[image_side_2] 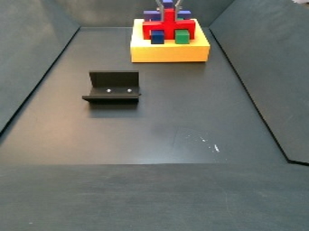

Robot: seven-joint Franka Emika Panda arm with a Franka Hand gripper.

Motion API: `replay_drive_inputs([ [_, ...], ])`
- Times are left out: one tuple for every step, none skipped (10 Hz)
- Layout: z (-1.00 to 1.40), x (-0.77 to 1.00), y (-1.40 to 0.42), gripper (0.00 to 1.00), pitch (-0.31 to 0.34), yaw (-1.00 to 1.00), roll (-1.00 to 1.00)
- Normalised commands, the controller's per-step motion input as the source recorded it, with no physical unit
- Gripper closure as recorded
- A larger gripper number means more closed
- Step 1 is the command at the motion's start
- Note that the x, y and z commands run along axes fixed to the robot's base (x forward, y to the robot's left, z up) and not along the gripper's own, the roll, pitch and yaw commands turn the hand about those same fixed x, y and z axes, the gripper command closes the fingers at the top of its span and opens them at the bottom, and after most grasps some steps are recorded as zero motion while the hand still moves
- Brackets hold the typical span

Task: Pick up the red object. Move up. Place the red object on the fixture. Regrasp the red object. Move to above the board. Insert the red object.
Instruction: Insert the red object.

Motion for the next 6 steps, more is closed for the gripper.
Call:
replay_drive_inputs([
  [-0.59,0.0,0.0,1.0,-0.167,0.0,-0.03],
  [0.0,0.0,0.0,1.0,0.0,0.0,-0.01],
  [-0.02,0.0,0.0,1.0,0.0,0.0,0.0],
  [-0.52,-0.13,0.0,1.0,-0.366,0.0,-0.03],
  [-0.43,-0.14,0.0,1.0,-0.41,0.0,-0.08],
  [-0.49,-0.03,0.06,1.0,-0.353,0.0,-0.12],
])
